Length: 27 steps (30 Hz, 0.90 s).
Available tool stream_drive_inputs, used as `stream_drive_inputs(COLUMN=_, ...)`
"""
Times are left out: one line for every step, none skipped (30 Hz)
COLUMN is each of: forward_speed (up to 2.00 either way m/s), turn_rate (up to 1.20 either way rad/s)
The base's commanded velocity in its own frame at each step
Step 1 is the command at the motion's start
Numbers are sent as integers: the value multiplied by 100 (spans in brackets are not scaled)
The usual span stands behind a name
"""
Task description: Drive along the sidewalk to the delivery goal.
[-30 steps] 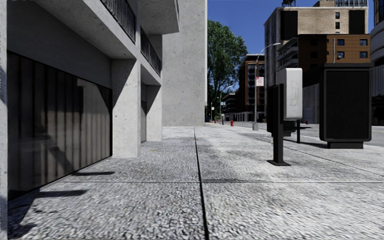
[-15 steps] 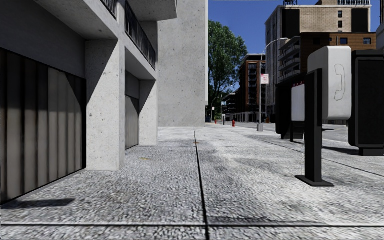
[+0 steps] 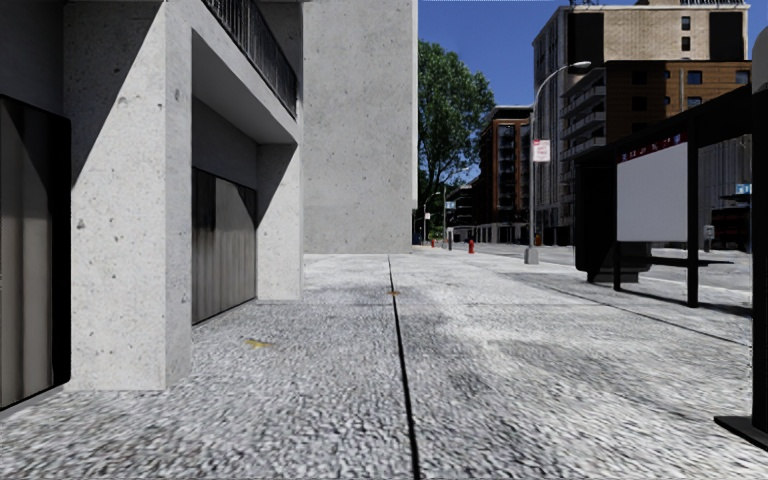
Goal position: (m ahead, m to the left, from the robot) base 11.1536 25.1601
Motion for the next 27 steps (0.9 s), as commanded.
stream_drive_inputs(forward_speed=200, turn_rate=0)
stream_drive_inputs(forward_speed=200, turn_rate=0)
stream_drive_inputs(forward_speed=200, turn_rate=0)
stream_drive_inputs(forward_speed=200, turn_rate=0)
stream_drive_inputs(forward_speed=200, turn_rate=0)
stream_drive_inputs(forward_speed=200, turn_rate=0)
stream_drive_inputs(forward_speed=200, turn_rate=0)
stream_drive_inputs(forward_speed=200, turn_rate=0)
stream_drive_inputs(forward_speed=200, turn_rate=0)
stream_drive_inputs(forward_speed=200, turn_rate=0)
stream_drive_inputs(forward_speed=200, turn_rate=0)
stream_drive_inputs(forward_speed=200, turn_rate=0)
stream_drive_inputs(forward_speed=200, turn_rate=0)
stream_drive_inputs(forward_speed=200, turn_rate=0)
stream_drive_inputs(forward_speed=200, turn_rate=0)
stream_drive_inputs(forward_speed=200, turn_rate=0)
stream_drive_inputs(forward_speed=200, turn_rate=0)
stream_drive_inputs(forward_speed=200, turn_rate=0)
stream_drive_inputs(forward_speed=200, turn_rate=0)
stream_drive_inputs(forward_speed=200, turn_rate=0)
stream_drive_inputs(forward_speed=200, turn_rate=0)
stream_drive_inputs(forward_speed=200, turn_rate=0)
stream_drive_inputs(forward_speed=200, turn_rate=0)
stream_drive_inputs(forward_speed=200, turn_rate=0)
stream_drive_inputs(forward_speed=200, turn_rate=0)
stream_drive_inputs(forward_speed=200, turn_rate=0)
stream_drive_inputs(forward_speed=200, turn_rate=0)
